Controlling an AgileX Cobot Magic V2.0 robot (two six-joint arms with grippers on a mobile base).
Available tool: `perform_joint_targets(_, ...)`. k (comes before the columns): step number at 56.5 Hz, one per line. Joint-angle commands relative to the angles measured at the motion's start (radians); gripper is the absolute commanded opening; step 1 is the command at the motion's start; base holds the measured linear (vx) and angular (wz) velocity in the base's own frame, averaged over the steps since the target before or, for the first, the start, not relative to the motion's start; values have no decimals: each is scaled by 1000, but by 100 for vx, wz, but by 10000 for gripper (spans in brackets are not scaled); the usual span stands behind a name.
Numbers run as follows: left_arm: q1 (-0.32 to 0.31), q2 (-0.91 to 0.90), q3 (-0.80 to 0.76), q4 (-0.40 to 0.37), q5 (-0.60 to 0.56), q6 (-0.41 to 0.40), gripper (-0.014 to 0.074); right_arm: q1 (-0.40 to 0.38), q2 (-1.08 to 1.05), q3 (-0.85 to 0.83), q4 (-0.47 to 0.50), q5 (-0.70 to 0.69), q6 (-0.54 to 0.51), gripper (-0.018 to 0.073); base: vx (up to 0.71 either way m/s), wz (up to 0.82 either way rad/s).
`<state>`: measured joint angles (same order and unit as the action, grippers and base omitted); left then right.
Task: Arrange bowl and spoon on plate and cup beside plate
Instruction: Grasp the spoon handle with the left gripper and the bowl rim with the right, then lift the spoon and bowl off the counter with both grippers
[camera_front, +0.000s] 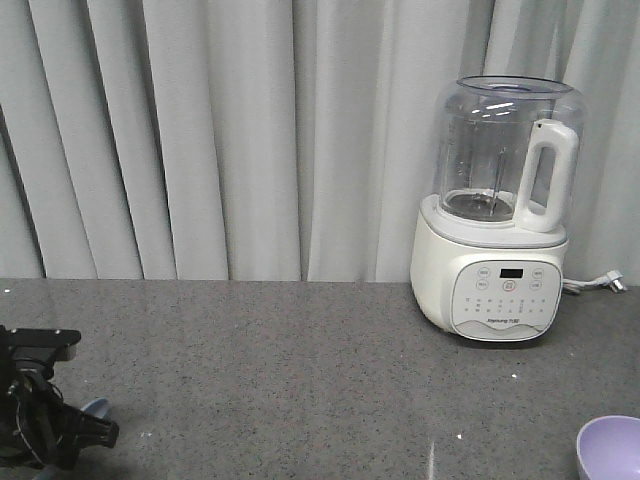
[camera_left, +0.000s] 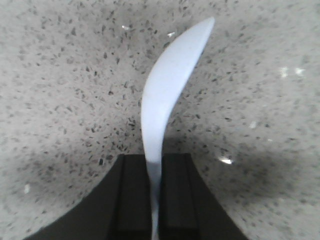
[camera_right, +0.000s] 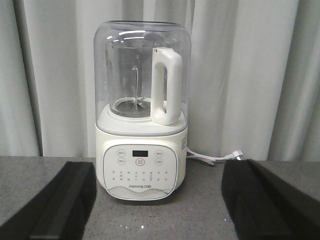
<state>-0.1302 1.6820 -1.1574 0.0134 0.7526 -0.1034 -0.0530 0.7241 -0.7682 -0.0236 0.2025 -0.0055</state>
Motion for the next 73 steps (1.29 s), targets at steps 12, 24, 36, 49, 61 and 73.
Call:
perform_joint_targets(12,-6,-339,-28,-36,-87,41,-8,-3,38,-88,-27,206,131,558,0,0)
perform_joint_targets(24,-6,-476,-28,-60,-95,77,-6,-4,275,-269,-109,559,197,526,0,0)
perform_joint_targets(36,-6,-492,-28,-58,-61,103,-6,-90,405,-321,-114,607,197,526,0,0)
perform_joint_targets(49,-6,-492,-28,-58,-58,103,-6,-332,496,-243,65,592,51,517,0,0)
perform_joint_targets(61,-6,-492,-28,-59,-60,103,-6,-352,565,-185,138,550,-21,493,0,0)
perform_joint_targets(73,-6,-491,-28,-58,-64,103,-6,-352,611,-185,140,510,-29,493,0,0)
